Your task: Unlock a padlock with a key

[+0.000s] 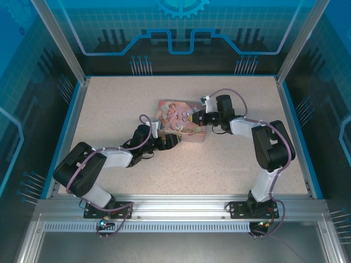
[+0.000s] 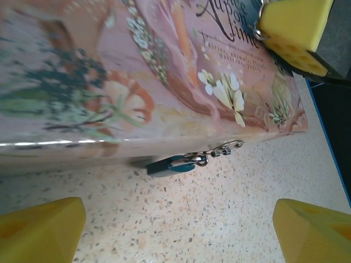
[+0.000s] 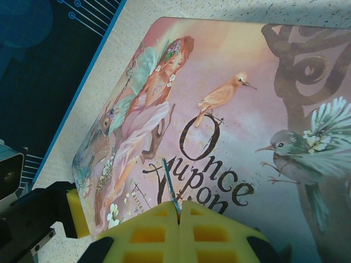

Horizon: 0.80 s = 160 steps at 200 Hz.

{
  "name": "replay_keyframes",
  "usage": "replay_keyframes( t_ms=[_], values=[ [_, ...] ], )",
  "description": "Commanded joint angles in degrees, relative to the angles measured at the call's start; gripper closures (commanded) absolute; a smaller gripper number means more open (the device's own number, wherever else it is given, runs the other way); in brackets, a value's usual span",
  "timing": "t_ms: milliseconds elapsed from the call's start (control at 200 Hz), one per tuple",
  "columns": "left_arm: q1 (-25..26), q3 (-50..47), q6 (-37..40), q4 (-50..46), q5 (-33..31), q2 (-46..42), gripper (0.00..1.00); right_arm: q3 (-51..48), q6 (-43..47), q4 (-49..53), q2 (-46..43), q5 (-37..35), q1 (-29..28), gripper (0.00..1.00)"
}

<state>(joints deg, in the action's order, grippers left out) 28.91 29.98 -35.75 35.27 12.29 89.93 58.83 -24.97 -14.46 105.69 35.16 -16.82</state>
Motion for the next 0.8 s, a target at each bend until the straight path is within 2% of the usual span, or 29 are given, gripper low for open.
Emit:
replay_keyframes(
  t_ms=[0, 295, 420, 550, 670, 795],
  values=[
    [1.3, -0.8, -1.5, 7.8, -3.1, 2.2, 0.10, -1.2, 1.9, 8.2, 2.9, -3.3, 0.4, 1.00],
    [4.2, -0.4, -4.8, 15.7, -5.4, 10.1, 0.10, -1.1, 2.5, 8.7, 2.6, -3.3, 0.4, 1.00],
    [4.5, 0.0, -4.7, 15.5, -5.9, 10.4, 0.10, 0.8, 1.6, 8.8, 1.2, 0.5, 0.2, 1.00],
    [4.5, -0.3, -4.3, 14.7, -6.4, 9.6, 0.10, 3.1, 0.9, 12.2, -4.1, 2.3, -1.4, 1.00],
    [4.4, -0.2, -4.4, 15.0, -6.0, 9.6, 0.10, 3.1, -2.3, 11.6, -6.8, 4.6, -3.2, 1.00],
    [4.5, 0.2, -4.4, 14.8, -5.4, 9.7, 0.10, 2.7, -7.7, 6.4, -4.1, 7.6, -3.5, 1.00]
  ],
)
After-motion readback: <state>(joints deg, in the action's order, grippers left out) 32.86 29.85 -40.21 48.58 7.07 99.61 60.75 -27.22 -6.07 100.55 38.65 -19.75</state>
